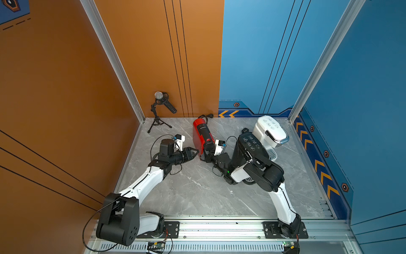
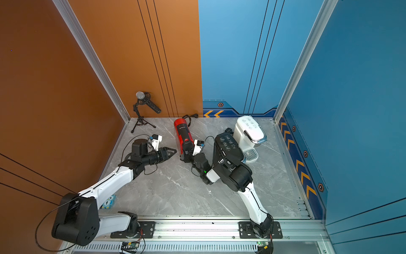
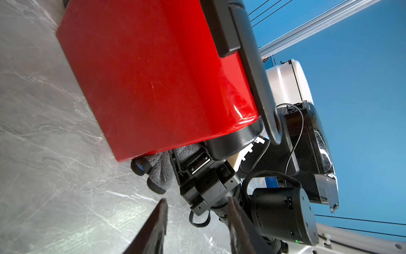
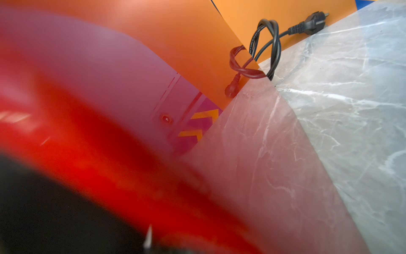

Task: Wipe the surface of a coffee machine
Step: Wipe the dirt from the surface of the coffee machine.

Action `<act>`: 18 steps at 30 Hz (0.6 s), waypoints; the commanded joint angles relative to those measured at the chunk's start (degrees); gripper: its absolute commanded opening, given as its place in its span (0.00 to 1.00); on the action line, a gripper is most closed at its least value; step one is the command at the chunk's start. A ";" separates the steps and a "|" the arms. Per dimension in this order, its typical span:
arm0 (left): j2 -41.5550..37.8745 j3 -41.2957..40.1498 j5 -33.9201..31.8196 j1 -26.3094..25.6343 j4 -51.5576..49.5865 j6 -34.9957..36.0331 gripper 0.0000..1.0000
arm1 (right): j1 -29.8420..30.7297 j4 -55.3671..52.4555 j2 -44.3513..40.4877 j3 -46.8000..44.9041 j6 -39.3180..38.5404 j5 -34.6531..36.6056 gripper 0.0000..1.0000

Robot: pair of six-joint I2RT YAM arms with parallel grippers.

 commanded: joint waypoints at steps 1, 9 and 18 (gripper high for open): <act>0.51 -0.36 -0.16 -0.08 -0.07 0.94 0.45 | 0.83 8.41 -6.16 0.96 -2.00 -1.50 0.00; 1.34 -0.20 -0.16 -0.09 -0.12 0.95 0.45 | 0.26 7.23 -5.12 0.97 -0.67 -0.06 0.00; 1.26 -0.34 0.12 -0.09 -0.05 0.95 0.45 | -1.55 -2.02 4.50 5.05 5.14 3.62 0.00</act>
